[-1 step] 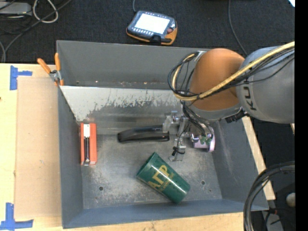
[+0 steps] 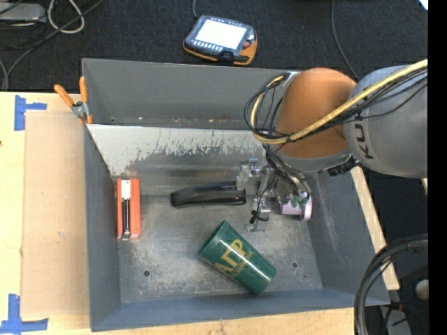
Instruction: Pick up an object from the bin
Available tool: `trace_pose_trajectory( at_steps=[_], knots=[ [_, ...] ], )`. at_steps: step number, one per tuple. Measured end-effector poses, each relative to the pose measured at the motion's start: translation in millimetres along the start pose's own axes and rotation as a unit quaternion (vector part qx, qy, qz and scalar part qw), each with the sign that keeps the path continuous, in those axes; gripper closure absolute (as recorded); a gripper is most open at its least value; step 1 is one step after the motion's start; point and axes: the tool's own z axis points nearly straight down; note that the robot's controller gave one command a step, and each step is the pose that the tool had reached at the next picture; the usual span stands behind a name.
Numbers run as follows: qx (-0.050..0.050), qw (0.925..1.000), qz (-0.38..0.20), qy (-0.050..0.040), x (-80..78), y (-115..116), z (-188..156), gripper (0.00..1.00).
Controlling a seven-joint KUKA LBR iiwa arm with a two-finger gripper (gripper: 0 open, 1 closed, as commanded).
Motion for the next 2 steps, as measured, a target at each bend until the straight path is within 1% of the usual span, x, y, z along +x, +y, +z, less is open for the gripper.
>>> trace_pose_trajectory(
  at_steps=[1,2],
  knots=[
    [0.001,0.9991,-0.041,-0.0093,-40.7,24.4,99.9,0.0],
    [0.0,1.0,-0.006,-0.0041,-38.9,42.0,71.5,0.0]
  ],
)
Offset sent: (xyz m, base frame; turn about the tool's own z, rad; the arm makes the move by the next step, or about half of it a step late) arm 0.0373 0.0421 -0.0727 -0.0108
